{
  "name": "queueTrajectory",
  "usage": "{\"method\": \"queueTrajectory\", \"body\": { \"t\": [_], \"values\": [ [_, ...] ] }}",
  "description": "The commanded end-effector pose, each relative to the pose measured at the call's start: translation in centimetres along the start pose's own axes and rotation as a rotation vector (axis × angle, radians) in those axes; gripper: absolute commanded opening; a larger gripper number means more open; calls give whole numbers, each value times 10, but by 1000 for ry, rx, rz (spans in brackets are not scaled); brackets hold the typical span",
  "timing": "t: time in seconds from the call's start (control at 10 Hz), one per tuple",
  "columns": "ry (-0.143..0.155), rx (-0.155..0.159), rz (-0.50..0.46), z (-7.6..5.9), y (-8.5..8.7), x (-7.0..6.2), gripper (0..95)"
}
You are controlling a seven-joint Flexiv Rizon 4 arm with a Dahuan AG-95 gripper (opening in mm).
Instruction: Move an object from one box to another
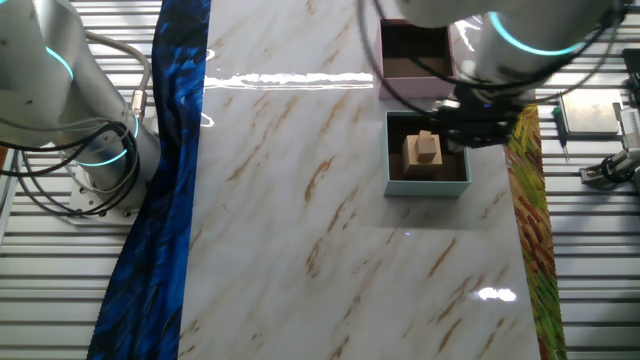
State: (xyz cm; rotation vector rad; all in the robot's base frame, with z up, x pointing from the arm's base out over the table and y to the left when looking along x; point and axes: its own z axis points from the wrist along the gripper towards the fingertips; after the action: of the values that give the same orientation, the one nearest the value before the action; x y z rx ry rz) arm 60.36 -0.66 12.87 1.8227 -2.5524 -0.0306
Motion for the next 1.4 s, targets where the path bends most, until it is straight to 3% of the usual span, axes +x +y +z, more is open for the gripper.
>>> {"method": "queueTrajectory", "body": {
  "t": [0.1,0.2,0.5,0.6,0.9,1.4],
  "values": [
    [51,-23,-65,1,-5,-3,0],
    [62,-32,-83,1,-5,-3,0],
    [96,-45,-126,1,-5,-3,570],
    [103,-43,-139,1,-5,-3,570],
    [89,-50,-151,3,-2,-4,570],
    [82,-52,-138,23,36,-5,570]
  ]
}}
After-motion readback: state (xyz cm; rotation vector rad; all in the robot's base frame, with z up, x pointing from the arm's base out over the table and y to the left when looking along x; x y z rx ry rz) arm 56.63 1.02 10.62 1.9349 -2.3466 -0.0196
